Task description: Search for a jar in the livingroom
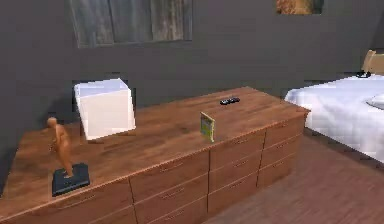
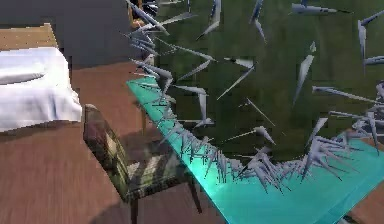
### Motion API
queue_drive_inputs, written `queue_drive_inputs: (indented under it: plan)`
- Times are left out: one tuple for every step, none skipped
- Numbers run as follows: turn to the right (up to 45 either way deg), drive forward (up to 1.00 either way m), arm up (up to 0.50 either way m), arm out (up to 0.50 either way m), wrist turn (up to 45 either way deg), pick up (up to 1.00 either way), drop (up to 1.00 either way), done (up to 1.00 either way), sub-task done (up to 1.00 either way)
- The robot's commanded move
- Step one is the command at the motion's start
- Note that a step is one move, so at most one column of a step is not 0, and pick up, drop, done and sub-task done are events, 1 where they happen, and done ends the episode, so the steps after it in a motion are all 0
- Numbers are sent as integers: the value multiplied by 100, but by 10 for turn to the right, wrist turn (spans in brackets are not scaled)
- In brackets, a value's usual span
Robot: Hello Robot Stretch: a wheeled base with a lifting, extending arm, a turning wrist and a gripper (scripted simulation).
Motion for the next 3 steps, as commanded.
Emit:
queue_drive_inputs:
  plan:
    - [-450, 0, 0, 0, 0, 0, 0, 0, 0]
    - [-450, 0, 0, 0, 0, 0, 0, 0, 0]
    - [-450, 0, 0, 0, 0, 0, 0, 0, 0]
